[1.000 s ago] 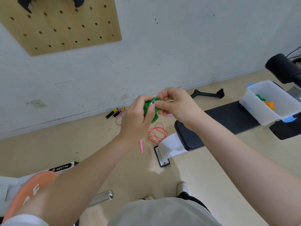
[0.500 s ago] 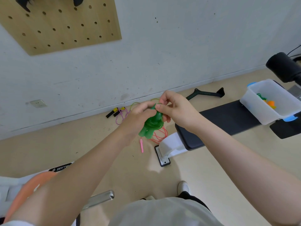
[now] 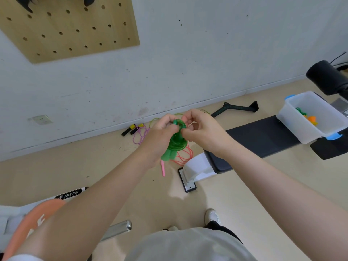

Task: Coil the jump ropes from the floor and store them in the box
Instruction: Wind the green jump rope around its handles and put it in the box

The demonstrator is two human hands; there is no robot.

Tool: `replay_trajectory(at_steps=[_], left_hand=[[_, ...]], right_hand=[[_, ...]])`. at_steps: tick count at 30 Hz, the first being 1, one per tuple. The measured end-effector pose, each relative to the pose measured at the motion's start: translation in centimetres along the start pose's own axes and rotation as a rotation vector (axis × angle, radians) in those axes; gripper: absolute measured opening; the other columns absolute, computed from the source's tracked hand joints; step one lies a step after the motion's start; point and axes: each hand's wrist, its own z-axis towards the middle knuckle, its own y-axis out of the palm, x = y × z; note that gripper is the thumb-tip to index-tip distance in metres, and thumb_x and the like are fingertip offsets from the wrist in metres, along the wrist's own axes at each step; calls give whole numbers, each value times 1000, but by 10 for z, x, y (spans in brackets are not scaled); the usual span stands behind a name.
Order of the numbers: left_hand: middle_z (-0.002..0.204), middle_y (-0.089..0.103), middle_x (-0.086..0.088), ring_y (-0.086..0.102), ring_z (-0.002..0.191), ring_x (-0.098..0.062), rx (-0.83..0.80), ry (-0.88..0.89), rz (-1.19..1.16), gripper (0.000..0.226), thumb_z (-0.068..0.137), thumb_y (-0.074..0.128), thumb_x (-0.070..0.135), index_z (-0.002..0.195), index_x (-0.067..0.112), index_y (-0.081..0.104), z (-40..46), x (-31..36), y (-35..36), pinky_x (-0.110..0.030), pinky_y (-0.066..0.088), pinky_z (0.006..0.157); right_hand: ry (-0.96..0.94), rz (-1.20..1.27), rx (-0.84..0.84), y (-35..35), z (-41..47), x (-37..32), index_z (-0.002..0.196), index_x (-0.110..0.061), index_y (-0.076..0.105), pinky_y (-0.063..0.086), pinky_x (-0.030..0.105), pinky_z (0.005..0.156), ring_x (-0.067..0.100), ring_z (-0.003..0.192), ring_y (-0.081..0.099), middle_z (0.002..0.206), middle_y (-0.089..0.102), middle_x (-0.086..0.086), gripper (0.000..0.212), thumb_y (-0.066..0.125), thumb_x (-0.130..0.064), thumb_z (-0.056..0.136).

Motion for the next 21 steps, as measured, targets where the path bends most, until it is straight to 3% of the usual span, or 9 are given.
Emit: replay_trajectory(at_steps=[3,7,11,13,16,21], left_hand=[[58,62,12,59,54,-2,-95,0,-46,19,94,38,1,87,12,52,-4,3,-5,-14,45,50],[60,64,11,60,57,-3,-135,-5,-45,16,95,39,3,90,11,52,-6,3,-10,-16,47,52],[71,63,7,59,63,-3,-87,29,-89,12,82,45,12,90,15,54,-2,-1,-7,-16,47,57],[82,59,4,57,69,-5,-41,65,12,22,72,44,14,90,21,54,-2,-5,-2,-18,46,62],[92,59,6,56,77,-7,11,134,192,24,74,45,14,88,31,52,-3,-13,4,-23,45,69],[89,63,-1,59,72,-8,30,65,145,20,82,48,11,93,24,57,0,-15,-2,-25,48,67]], right_hand=[[0,8,-15,0,-1,-1,78,-23,52,42,35,66,18,68,48,80,52,0,20,61,-5,78],[14,28,-79,-2,-2,-3,79,-20,53,44,32,66,13,63,52,77,54,0,16,62,-6,82],[27,-66,76,5,6,-8,80,-16,51,44,34,64,16,64,48,67,47,-4,9,59,-11,80],[39,-173,151,9,10,-11,82,-16,49,38,29,56,14,58,43,61,45,-4,8,56,-12,80],[59,-228,175,15,12,-10,80,-17,48,33,28,53,13,54,40,57,42,-4,8,54,-11,78],[159,7,96,8,12,-7,74,-15,54,43,26,52,13,50,49,58,51,-1,12,55,-5,79]])
